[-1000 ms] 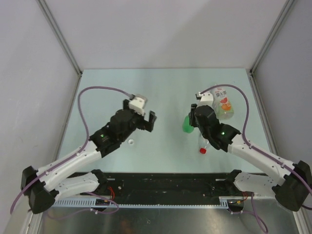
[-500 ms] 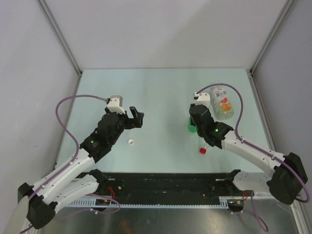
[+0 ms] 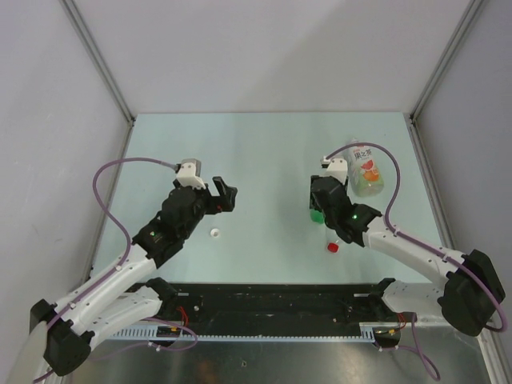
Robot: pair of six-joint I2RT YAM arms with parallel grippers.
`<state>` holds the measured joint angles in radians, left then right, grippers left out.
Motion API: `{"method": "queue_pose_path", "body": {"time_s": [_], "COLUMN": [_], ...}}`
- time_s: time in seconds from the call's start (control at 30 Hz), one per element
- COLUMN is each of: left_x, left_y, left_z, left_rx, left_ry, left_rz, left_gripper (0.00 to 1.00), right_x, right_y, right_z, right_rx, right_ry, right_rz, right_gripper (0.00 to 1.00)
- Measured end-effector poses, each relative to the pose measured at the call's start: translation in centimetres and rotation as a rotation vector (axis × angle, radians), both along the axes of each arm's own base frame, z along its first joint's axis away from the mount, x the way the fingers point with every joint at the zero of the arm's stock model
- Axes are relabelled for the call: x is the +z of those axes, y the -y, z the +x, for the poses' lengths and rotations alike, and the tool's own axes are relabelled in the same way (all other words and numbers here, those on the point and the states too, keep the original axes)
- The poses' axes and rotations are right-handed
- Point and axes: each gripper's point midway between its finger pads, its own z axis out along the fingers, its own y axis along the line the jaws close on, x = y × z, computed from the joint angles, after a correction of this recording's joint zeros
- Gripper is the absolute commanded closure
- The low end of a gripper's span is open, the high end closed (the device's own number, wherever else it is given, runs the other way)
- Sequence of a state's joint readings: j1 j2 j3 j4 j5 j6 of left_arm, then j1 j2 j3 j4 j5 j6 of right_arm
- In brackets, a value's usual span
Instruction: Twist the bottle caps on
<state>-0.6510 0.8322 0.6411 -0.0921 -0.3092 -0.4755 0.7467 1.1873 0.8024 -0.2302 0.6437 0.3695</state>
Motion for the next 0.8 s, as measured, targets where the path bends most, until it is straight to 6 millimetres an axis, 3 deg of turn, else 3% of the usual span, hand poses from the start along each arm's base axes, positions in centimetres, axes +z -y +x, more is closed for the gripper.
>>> {"method": "queue_pose_path", "body": {"time_s": [0.17, 0.3, 0.47, 0.63, 0.7, 0.8], "left_x": [0.0, -0.1, -0.3, -1.0, -1.2, -1.3], "left_y": [0.1, 0.2, 0.3, 0.8, 0.9, 0.9], "left_z": [-0.1, -0.1, -0.1, 0.1, 0.1, 0.2], "left_rx": [-0.005, -0.005, -0.011, -0.031, -0.037, -0.044], "left_ry": [-0.005, -0.009, -0.017, -0.04, -0.047, -0.051], "left_rz": [-0.007, -0.013, -0.008, 0.017, 0.028, 0.037], "left_gripper": [0.01, 0.01, 0.01, 0.01, 0.01, 0.01], "right_x": [0.0, 0.9, 3.7, 6.2, 7.0, 6.9], "right_y": [0.0, 0.1, 1.1, 5.1, 7.6, 10.7], "right_z": [-0.1, -0.3, -0.2, 2.2, 3.8, 6.0], "right_rx": [-0.008, 0.001, 0.024, -0.046, -0.101, -0.159], "right_ry": [-0.002, 0.018, 0.075, 0.11, 0.103, 0.066], "right_rz": [0.015, 0.035, 0.095, 0.145, 0.143, 0.121], "right_gripper": [0.25, 0.05, 0.01, 0.01, 0.01, 0.01]}}
